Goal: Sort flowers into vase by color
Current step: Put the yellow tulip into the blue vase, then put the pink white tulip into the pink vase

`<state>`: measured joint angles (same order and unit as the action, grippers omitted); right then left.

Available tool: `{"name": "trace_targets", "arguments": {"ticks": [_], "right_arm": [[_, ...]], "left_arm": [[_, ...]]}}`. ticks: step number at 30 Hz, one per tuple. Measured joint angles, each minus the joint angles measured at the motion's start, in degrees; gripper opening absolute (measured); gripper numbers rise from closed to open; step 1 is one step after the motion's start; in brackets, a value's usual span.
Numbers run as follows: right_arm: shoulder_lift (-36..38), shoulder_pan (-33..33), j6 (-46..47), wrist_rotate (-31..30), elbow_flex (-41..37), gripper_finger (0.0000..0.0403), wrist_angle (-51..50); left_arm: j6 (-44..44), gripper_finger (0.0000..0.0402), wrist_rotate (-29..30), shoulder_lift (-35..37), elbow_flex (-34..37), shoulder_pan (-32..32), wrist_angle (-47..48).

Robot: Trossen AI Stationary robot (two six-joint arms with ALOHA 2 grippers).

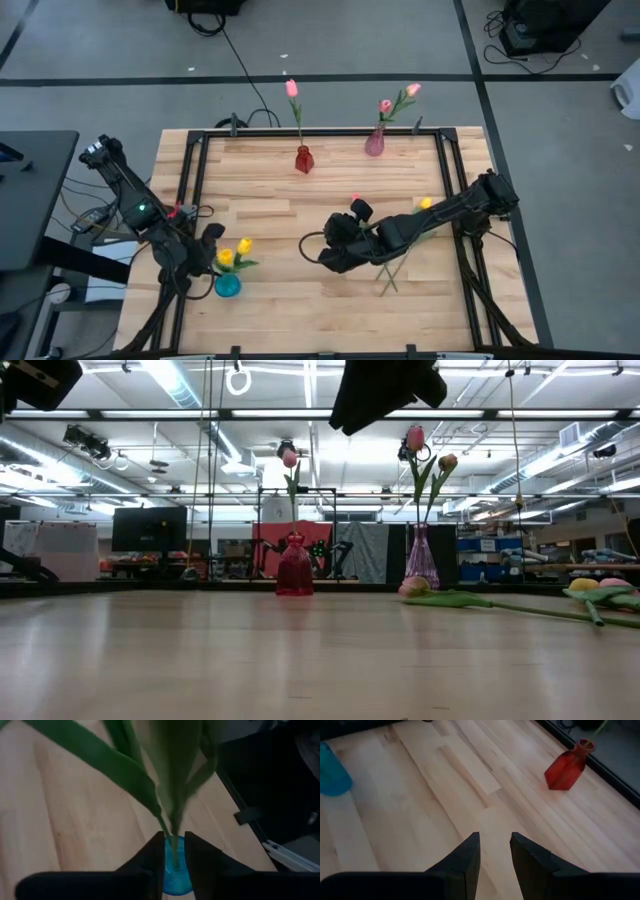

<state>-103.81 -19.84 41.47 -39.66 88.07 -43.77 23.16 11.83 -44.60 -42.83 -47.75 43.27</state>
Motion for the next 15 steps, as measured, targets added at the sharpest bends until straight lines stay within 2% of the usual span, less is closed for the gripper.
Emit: {"name": "trace_targets", "arguments": {"ticks": [5,10,15], "right_arm": [[0.0,0.44,-0.93,0.72,0.0,0.0121,0.07],[0.0,0.39,-1.62,0.74,0.0,0.0121,0.09],[0.0,0.82,-3.89,1.83,0.0,0.0121,-1.26]], "left_arm": [[0.12,0.0116,0.36,0.17,0.0,0.0,0.74],[3.53,0.0121,1.2,2.48,0.0,0.0,5.51],[7.47,0.0121,8.43,6.25,0.0,0.0,9.06]]}}
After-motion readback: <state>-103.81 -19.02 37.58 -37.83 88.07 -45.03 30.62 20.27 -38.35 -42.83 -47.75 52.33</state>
